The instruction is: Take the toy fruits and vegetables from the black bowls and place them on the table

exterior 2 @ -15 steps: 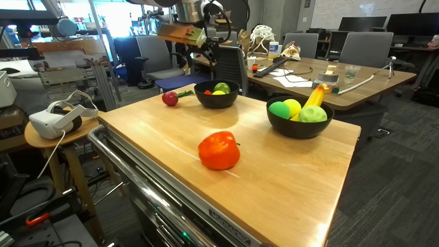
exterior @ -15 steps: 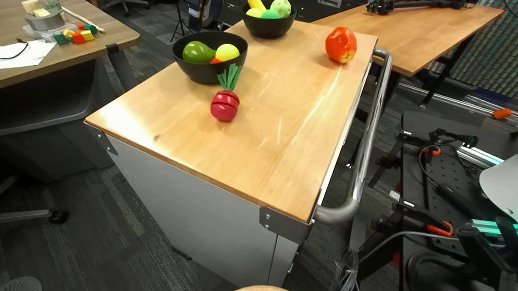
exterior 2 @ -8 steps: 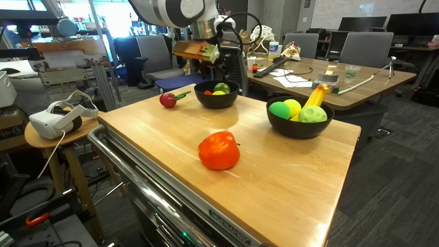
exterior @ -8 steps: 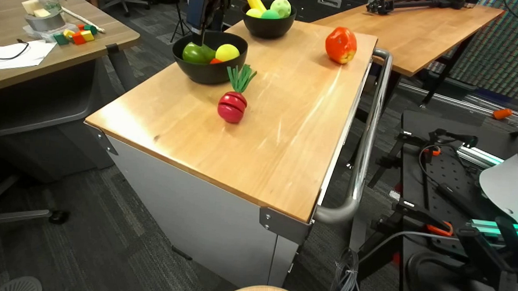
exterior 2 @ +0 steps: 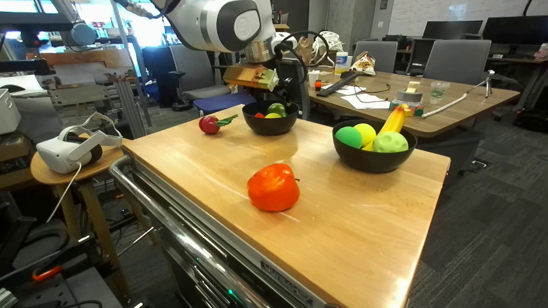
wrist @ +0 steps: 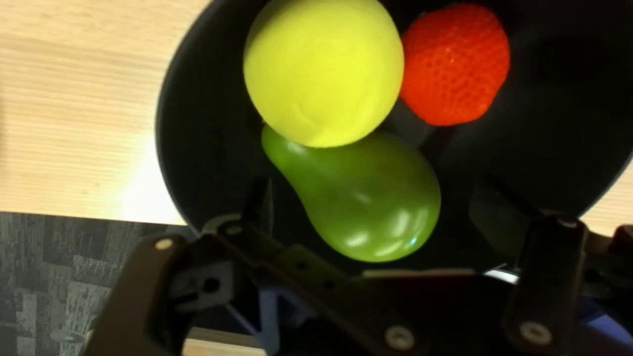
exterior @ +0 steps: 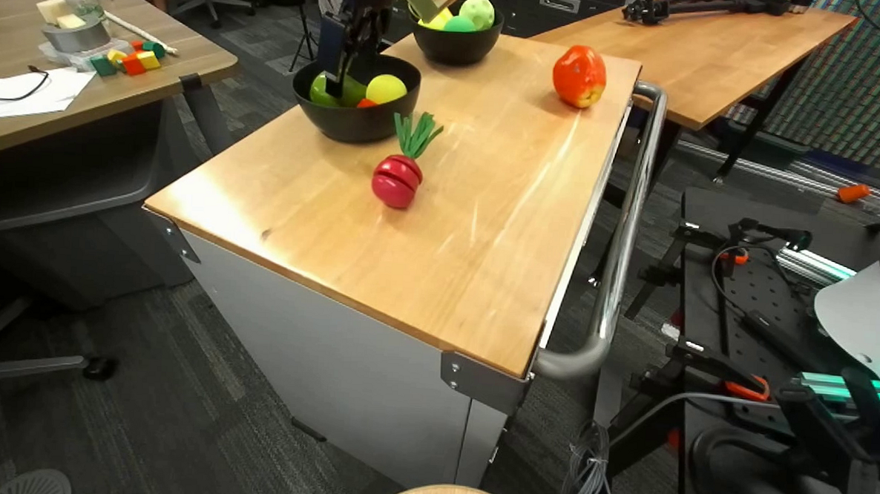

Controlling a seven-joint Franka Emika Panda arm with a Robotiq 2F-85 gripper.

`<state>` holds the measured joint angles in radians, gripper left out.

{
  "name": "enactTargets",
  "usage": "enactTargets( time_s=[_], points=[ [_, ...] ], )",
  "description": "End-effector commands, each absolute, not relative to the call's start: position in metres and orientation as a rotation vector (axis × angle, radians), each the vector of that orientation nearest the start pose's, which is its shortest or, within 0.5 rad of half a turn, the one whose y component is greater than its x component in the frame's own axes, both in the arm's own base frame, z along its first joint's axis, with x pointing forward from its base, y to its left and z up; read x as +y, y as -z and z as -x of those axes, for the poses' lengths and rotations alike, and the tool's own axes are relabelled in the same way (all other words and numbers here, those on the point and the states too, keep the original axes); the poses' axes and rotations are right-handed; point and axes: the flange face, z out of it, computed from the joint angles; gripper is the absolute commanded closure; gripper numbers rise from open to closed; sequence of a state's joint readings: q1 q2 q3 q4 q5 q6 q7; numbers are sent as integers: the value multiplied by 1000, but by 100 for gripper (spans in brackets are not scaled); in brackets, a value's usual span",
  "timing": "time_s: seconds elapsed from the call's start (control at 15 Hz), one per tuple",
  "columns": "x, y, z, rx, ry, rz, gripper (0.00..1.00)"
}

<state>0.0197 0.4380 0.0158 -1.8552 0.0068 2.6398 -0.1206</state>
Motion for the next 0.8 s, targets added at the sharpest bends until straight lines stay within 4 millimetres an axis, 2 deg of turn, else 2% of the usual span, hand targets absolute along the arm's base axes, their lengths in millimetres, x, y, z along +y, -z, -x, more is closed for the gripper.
enactTargets(
  time_s=[0.0,0.53,0.6,0.73],
  points=[
    [27,-317,-684,-215,604,3092,0],
    [25,-293,-691,-230,619,3113,0],
    [26,-289,-690,-225,607,3113,17],
    [27,-284,-686,-214,589,3110,34]
  ],
)
